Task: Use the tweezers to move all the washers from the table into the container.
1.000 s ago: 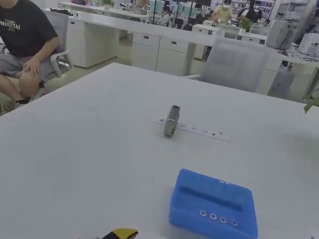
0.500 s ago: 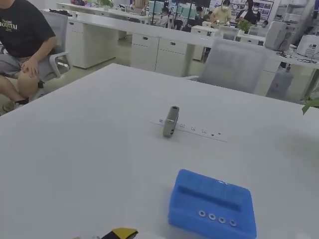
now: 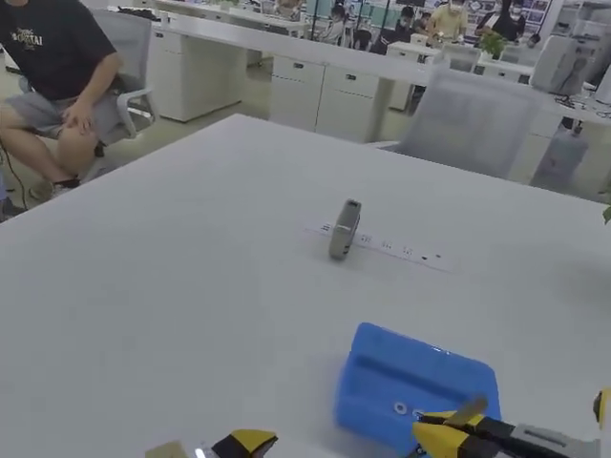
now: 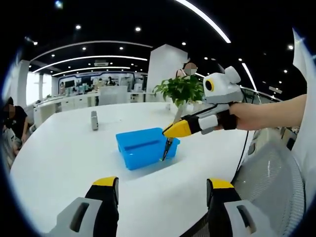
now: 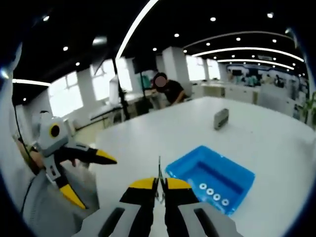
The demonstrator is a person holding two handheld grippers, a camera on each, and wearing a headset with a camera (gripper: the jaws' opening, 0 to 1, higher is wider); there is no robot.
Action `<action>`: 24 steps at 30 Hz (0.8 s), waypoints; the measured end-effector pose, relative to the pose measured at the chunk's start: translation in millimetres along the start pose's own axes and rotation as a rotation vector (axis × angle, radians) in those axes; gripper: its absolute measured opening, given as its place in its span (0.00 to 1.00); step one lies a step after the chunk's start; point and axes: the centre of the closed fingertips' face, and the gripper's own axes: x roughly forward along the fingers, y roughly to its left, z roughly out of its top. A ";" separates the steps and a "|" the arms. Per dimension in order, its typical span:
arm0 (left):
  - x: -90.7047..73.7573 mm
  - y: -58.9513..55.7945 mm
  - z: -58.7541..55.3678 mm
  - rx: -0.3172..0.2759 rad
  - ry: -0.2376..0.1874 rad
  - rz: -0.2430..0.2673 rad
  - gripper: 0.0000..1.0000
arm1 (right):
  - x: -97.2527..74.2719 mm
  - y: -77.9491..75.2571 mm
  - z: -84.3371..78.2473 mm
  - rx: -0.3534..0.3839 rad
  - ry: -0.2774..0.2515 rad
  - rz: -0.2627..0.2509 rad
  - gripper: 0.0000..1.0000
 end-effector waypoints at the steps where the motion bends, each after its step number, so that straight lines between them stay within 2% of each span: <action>1: -0.1 -2.5 1.8 0.001 -0.010 -0.014 0.73 | 0.1 -1.0 1.3 0.003 0.000 0.000 0.03; 3: -0.8 -6.3 7.4 -0.011 -0.041 -0.034 0.74 | 1.9 -6.0 8.4 0.010 -0.002 0.003 0.03; 6: -1.5 -6.3 7.4 -0.023 -0.042 -0.038 0.76 | 7.8 -14.3 17.1 0.018 -0.003 0.002 0.03; 11: -2.7 -4.4 10.6 -0.019 -0.059 -0.029 0.77 | 26.8 -28.4 27.0 0.036 -0.008 0.014 0.03; 16: -2.4 -4.7 11.1 -0.038 -0.062 -0.035 0.78 | 45.5 -39.8 27.3 0.044 0.002 0.022 0.03; 19: -1.8 -4.4 8.2 -0.032 -0.050 -0.035 0.78 | 55.8 -46.4 26.8 0.054 0.007 0.019 0.03; 24: -1.8 -1.9 6.5 -0.040 -0.047 -0.024 0.78 | 70.1 -61.0 17.9 0.044 0.038 0.008 0.03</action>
